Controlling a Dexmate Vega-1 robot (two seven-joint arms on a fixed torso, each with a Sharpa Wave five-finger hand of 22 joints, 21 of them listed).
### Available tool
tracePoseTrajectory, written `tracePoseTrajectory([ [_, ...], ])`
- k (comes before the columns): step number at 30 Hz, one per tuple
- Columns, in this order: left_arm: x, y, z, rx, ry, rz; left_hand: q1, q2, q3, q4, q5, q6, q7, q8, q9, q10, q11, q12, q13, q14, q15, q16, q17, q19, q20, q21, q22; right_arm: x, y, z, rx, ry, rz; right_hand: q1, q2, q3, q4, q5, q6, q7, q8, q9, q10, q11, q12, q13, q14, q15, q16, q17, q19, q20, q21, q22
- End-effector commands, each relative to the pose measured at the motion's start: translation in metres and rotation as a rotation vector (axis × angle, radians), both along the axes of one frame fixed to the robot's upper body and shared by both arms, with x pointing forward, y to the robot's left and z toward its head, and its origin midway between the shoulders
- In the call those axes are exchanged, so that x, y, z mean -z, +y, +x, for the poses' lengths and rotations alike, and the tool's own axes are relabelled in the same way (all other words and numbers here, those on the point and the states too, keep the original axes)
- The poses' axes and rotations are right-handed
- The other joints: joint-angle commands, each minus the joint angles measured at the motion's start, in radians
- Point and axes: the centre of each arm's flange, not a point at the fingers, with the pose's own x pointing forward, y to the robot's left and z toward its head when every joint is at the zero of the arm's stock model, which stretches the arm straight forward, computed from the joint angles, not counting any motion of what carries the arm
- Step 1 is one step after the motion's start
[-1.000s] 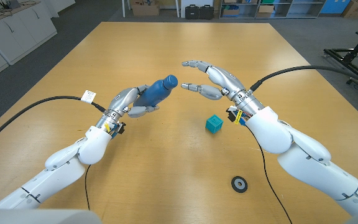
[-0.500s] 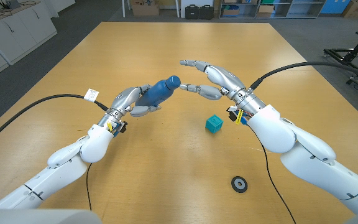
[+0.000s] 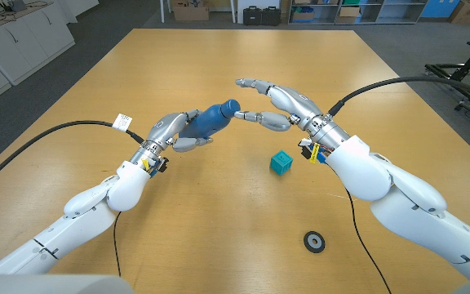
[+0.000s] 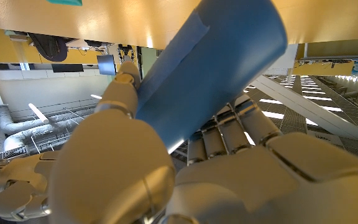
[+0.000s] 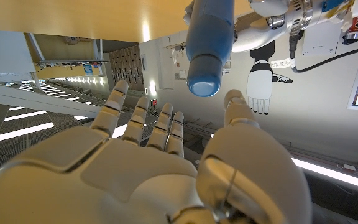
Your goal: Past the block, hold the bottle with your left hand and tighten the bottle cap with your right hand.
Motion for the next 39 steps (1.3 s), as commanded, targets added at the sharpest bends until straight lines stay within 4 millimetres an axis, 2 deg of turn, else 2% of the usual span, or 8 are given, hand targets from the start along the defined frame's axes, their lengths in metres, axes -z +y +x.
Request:
tracePoseTrajectory([
  [1,0.0003,-0.0017,-0.0052,-0.01,-0.027,0.007,0.164,0.192,0.032,0.036,0.005,0.179,-0.154,0.009,0.005,0.131,-0.123,0.003,0.006,0.014,-0.162,0.0,0.004,0.003,-0.126,0.004,0.001,0.0011,0.0036,-0.0041,0.023,0.016,-0.033,0.001,-0.014,-0.006,0.002,0.004,0.035,-0.009,0.016,0.004,0.049,0.001,0.018,0.005,0.027,-0.012,0.012,0.006,0.021,-0.001,0.009,0.006],
  [7,0.0008,-0.0028,-0.0037,-0.004,-0.025,-0.002,0.164,0.193,0.032,0.036,0.005,0.178,-0.154,0.009,0.005,0.131,-0.123,0.003,0.007,0.016,-0.162,0.0,0.005,0.004,-0.126,0.005,0.001,0.0007,0.0033,-0.0074,0.024,0.022,-0.038,0.0,-0.018,-0.008,0.002,0.006,0.052,-0.018,0.021,0.007,0.083,-0.01,0.028,0.003,0.061,-0.023,0.023,0.006,0.049,-0.003,0.017,0.007],
  [14,0.001,-0.0071,-0.0004,0.009,-0.017,-0.001,0.164,0.193,0.031,0.035,0.005,0.179,-0.154,0.009,0.005,0.131,-0.12,0.002,0.008,0.017,-0.162,0.0,0.005,0.005,-0.126,0.005,0.001,0.001,0.0032,-0.0097,0.027,0.028,-0.043,-0.001,-0.019,-0.009,0.002,0.006,0.059,-0.021,0.023,0.007,0.088,-0.013,0.028,0.003,0.082,-0.026,0.03,0.006,0.068,-0.004,0.023,0.007],
  [18,0.0017,-0.0087,-0.0001,0.014,-0.015,-0.001,0.164,0.193,0.031,0.035,0.005,0.179,-0.154,0.01,0.005,0.131,-0.119,0.002,0.008,0.017,-0.162,-0.001,0.005,0.005,-0.126,0.005,0.001,0.0018,0.003,-0.0084,0.025,0.027,-0.035,0.0,-0.02,-0.009,0.002,0.007,0.065,-0.025,0.025,0.008,0.097,-0.018,0.031,0.003,0.093,-0.031,0.033,0.006,0.086,-0.005,0.029,0.007],
  [22,0.0025,-0.0091,-0.0013,0.017,-0.015,-0.003,0.164,0.194,0.03,0.035,0.005,0.18,-0.156,0.01,0.005,0.131,-0.12,0.001,0.009,0.017,-0.163,-0.001,0.005,0.005,-0.124,0.006,0.001,0.0026,0.0027,-0.0042,0.039,0.025,-0.025,0.003,-0.021,-0.007,0.001,0.008,0.079,-0.034,0.028,0.01,0.116,-0.022,0.036,0.003,0.121,-0.04,0.042,0.006,0.121,-0.006,0.04,0.008],
  [30,0.0041,-0.0082,-0.0021,0.016,-0.011,-0.011,0.163,0.194,0.029,0.036,0.005,0.18,-0.153,0.01,0.005,0.131,-0.119,0.001,0.01,0.017,-0.162,-0.001,0.005,0.005,-0.124,0.006,0.002,0.0027,0.003,-0.003,0.049,0.019,-0.029,0.009,-0.022,-0.006,-0.002,0.01,0.091,-0.041,0.032,0.01,0.135,-0.029,0.042,0.003,0.139,-0.044,0.046,0.005,0.146,-0.005,0.048,0.008],
  [39,0.0049,-0.0081,-0.0005,0.023,-0.006,-0.017,0.162,0.196,0.029,0.037,0.005,0.18,-0.153,0.01,0.005,0.131,-0.12,0.0,0.011,0.018,-0.162,-0.002,0.006,0.005,-0.123,0.006,0.002,0.0024,0.0041,-0.0045,0.055,0.018,-0.035,0.017,-0.022,-0.002,-0.004,0.014,0.134,-0.065,0.045,0.012,0.174,-0.057,0.052,0.003,0.167,-0.059,0.053,0.005,0.163,-0.007,0.05,0.006],
])
